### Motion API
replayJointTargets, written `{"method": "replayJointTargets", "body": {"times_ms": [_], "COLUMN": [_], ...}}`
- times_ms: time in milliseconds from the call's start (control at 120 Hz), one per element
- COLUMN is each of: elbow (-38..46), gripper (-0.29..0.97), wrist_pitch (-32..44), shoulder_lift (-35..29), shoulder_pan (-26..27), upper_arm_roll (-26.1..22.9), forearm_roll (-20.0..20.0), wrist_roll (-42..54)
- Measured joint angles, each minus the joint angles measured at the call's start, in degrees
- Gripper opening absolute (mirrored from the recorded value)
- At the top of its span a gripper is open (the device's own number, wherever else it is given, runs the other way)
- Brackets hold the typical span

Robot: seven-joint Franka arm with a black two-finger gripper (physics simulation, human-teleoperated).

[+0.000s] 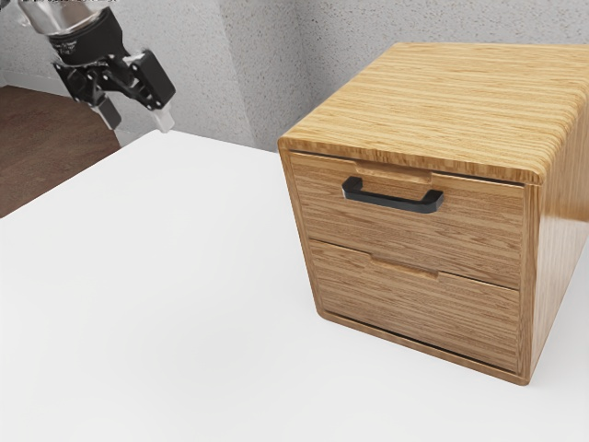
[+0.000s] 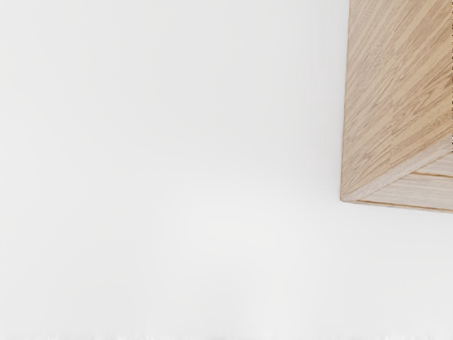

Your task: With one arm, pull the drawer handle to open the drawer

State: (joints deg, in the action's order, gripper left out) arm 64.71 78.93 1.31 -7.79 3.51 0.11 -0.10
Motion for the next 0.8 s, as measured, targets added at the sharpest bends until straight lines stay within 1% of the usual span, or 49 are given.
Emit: {"method": "replayJointTargets", "body": {"times_ms": [150, 233, 350, 392, 533, 600, 650, 733, 800], "elbow": [0.0, -0.4, -0.3, -0.2, 3.0, 4.4, 8.2, 15.7, 19.2], "gripper": [0.68, 0.68, 0.68, 0.68, 0.68, 0.68, 0.68, 0.68, 0.68], "wrist_pitch": [-2.1, -3.8, -8.8, -9.0, -2.4, -0.7, 2.5, 9.8, 16.8], "shoulder_lift": [0.1, 0.2, 0.0, 0.0, 0.4, -0.4, -1.1, -2.4, -3.2], "shoulder_pan": [2.5, 4.0, 8.4, 9.9, 13.9, 14.5, 14.7, 14.8, 13.8], "upper_arm_roll": [-0.3, -1.5, -1.6, -1.6, -1.7, -2.2, -2.7, -3.5, -5.2], "forearm_roll": [1.0, 2.2, 1.3, 1.1, 0.5, 2.5, 3.8, 5.4, 7.5], "wrist_roll": [1.2, 1.8, 2.2, 3.6, 16.4, 22.3, 27.4, 35.8, 42.0]}}
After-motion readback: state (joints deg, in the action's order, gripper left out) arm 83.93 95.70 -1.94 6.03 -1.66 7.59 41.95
